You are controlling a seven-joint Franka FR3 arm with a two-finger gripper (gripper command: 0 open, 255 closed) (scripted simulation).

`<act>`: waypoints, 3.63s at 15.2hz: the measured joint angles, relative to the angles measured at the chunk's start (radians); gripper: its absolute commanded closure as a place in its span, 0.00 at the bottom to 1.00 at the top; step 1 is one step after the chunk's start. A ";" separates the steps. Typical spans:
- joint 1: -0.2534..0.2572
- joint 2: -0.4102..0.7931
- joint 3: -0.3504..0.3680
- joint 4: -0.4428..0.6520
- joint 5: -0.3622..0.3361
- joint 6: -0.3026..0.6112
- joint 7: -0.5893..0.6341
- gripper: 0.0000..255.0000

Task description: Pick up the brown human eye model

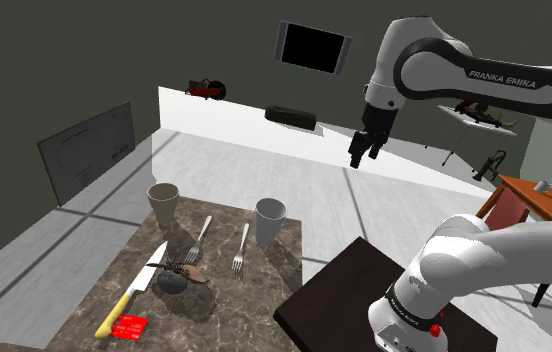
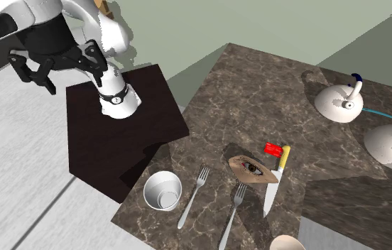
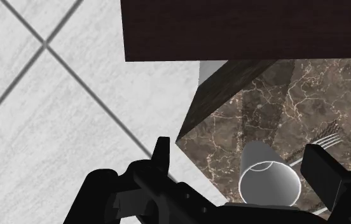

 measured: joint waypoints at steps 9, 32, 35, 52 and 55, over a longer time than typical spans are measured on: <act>0.058 0.108 0.092 -0.071 0.072 0.194 0.084 0.00; 0.173 0.830 0.399 0.118 -0.009 0.772 0.447 0.00; 0.199 0.951 0.411 0.188 -0.085 0.816 0.521 0.00; 0.382 1.388 0.343 0.521 -0.328 0.900 0.722 0.00; 0.385 1.398 0.338 0.521 -0.334 0.910 0.727 1.00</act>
